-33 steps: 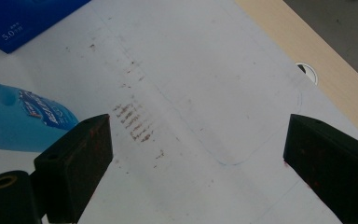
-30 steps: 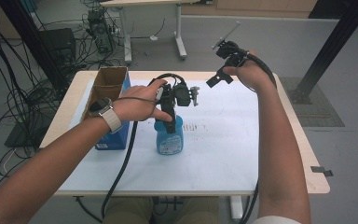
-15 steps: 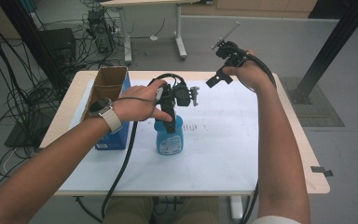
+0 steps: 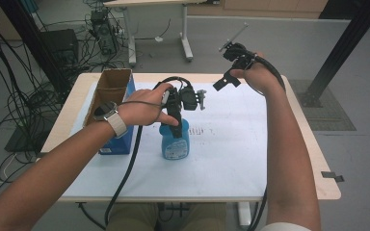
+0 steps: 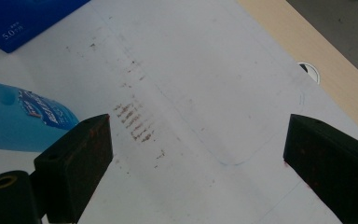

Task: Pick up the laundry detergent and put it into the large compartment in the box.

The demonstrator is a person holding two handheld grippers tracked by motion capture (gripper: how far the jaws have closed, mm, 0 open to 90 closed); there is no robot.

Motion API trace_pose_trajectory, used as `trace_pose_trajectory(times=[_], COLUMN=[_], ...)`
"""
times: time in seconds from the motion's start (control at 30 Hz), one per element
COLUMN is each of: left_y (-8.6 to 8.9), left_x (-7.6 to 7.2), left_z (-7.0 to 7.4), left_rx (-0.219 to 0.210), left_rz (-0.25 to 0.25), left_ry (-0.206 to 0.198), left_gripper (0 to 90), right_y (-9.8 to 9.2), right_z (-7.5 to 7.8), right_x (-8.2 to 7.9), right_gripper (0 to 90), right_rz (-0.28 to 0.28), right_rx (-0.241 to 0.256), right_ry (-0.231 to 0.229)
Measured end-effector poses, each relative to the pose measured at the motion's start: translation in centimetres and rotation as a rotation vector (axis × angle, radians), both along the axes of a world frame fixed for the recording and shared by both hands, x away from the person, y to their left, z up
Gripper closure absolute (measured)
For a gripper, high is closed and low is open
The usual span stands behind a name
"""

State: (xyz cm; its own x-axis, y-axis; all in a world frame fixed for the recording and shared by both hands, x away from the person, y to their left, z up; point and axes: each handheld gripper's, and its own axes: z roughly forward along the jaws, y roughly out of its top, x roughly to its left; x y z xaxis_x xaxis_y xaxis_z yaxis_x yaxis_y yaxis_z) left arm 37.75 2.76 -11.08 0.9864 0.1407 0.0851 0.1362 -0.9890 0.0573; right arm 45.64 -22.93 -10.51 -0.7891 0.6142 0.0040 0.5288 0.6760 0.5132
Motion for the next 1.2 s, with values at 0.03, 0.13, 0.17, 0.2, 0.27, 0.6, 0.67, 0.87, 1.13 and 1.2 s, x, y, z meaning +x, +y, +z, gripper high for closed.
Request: trace_pose_trajectory(times=[0.03, 0.13, 0.17, 0.2, 0.27, 0.6, 0.67, 0.87, 1.13, 1.2], left_y=[0.0, 0.0, 0.0, -0.1, -0.2, -0.1, -0.2, -0.1, -0.3, -0.3], left_x=[0.0, 0.0, 0.0, 0.0, 0.0, 0.4, 0.4, 0.6, 0.8, 0.9], left_z=[0.0, -0.3, -0.4, -0.6, -0.7, -1.7, -2.0, -2.7, -3.3, -3.4], left_rx=[0.000, -0.005, -0.002, 0.003, 0.005, 0.006, 0.007, 0.011, 0.012, 0.014], left_rz=[0.000, 0.002, 0.002, 0.001, 0.000, 0.009, 0.010, 0.011, 0.013, 0.017], left_ry=[0.000, -0.001, -0.003, -0.004, -0.002, -0.001, 0.003, 0.003, 0.007, 0.009], left_gripper=[10.5, 10.5, 10.5, 10.5, 10.5, 10.6, 10.9, 11.4, 11.7, 12.0], right_y=[0.0, -0.1, -0.1, -0.2, -0.2, -0.1, -0.1, -0.1, 0.0, 0.0], right_z=[0.0, 0.0, -0.1, -0.1, -0.1, -0.4, -0.4, -0.5, -0.6, -0.6], right_x=[0.0, 0.0, 0.0, 0.0, -0.1, 0.0, 0.1, 0.1, 0.2, 0.2], right_gripper=[7.8, 7.8, 7.9, 7.8, 7.8, 7.9, 7.8, 7.8, 7.6, 7.6], right_rz=[-0.001, -0.001, -0.002, -0.003, -0.004, -0.001, -0.001, -0.002, 0.000, 0.001], right_rx=[-0.001, -0.001, -0.001, 0.001, 0.002, 0.002, 0.003, 0.003, 0.002, 0.003], right_ry=[0.002, 0.002, 0.002, 0.003, 0.003, 0.004, 0.006, 0.009, 0.011, 0.011])
